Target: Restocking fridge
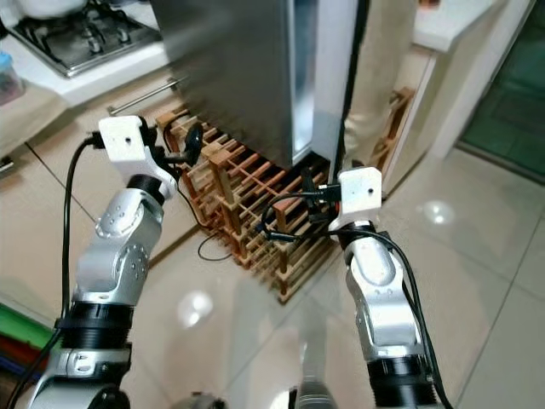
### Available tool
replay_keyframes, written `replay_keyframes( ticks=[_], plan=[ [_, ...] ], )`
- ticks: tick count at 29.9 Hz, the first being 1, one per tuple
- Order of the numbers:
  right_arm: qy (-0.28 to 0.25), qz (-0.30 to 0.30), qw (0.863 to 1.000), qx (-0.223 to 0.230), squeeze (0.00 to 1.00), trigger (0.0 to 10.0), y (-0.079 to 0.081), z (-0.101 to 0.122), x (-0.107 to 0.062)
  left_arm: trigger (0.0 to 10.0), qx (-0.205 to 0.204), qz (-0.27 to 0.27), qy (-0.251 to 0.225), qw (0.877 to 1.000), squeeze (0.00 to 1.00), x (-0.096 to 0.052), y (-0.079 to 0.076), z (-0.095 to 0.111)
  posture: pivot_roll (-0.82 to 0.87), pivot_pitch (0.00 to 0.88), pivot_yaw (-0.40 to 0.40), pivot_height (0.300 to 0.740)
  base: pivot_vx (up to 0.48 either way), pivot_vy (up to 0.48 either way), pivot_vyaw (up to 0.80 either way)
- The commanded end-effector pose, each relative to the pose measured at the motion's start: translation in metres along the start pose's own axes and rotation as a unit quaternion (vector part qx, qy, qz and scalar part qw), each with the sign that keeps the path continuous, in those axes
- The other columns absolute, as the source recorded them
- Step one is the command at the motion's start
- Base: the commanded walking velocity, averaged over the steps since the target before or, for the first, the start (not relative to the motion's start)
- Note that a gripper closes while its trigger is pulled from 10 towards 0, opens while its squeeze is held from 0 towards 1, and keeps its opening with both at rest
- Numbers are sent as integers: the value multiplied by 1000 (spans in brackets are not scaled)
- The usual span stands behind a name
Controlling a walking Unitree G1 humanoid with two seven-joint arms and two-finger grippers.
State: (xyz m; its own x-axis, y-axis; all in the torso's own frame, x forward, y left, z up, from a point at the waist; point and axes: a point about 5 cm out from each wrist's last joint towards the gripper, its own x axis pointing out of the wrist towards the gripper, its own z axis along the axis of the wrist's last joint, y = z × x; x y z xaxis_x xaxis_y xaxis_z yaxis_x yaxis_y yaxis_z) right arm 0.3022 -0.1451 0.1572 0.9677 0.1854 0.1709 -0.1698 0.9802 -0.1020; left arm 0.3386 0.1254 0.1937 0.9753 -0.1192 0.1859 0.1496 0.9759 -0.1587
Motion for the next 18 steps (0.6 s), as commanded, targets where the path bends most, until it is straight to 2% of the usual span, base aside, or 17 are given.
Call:
replay_keyframes(
  ticks=[1, 2, 7, 8, 9, 12, 14, 15, 18],
  plan=[
    [11, 18, 1000, 3, 0, 10000, 5, -5, 8, 10000, 12, 7, -3, 1000, 0, 0, 7, 2, -165, 67, 70, 740, 0, 0, 0],
    [11, 18, 1000, 3, 0, 10000, 5, -5, 8, 10000, 12, 7, -3, 1000, 0, 0, 7, 2, -165, 67, 70, 740, 0, 0, 0],
    [28, 15, 999, -18, 0, 10000, -7, -11, 35, 10000, 17, 3, -4, 1000, 0, 0, 6, 4, -135, 75, 80, 740, 0, 0, 0],
    [28, 15, 999, -18, 0, 10000, -7, -11, 35, 10000, 17, 3, -4, 1000, 0, 0, 6, 4, -135, 75, 80, 740, 0, 0, 0],
    [19, -4, 1000, -17, 0, 10000, -17, -4, 43, 10000, 29, 0, -5, 1000, 0, -1, 8, 5, -112, 74, 72, 740, 0, 0, 0],
    [9, -25, 1000, -9, 0, 10000, -25, 1, 44, 10000, 46, -6, -3, 999, 0, -2, 10, 5, -106, 72, 69, 740, 0, 0, 0],
    [-6, -83, 996, -11, 0, 10000, -37, 5, 25, 10000, 62, -31, -4, 998, 0, -9, 13, 4, -118, 66, 56, 740, 0, 0, 0],
    [-6, -83, 996, -11, 0, 10000, -37, 5, 25, 10000, 62, -31, -4, 998, 0, -9, 13, 4, -118, 66, 56, 740, 0, 0, 0],
    [-18, -111, 993, -39, 0, 10000, -31, 4, -27, 10000, 52, -73, 22, 996, 0, -32, 15, -10, -154, 75, 50, 740, 0, 0, -267]
  ],
)
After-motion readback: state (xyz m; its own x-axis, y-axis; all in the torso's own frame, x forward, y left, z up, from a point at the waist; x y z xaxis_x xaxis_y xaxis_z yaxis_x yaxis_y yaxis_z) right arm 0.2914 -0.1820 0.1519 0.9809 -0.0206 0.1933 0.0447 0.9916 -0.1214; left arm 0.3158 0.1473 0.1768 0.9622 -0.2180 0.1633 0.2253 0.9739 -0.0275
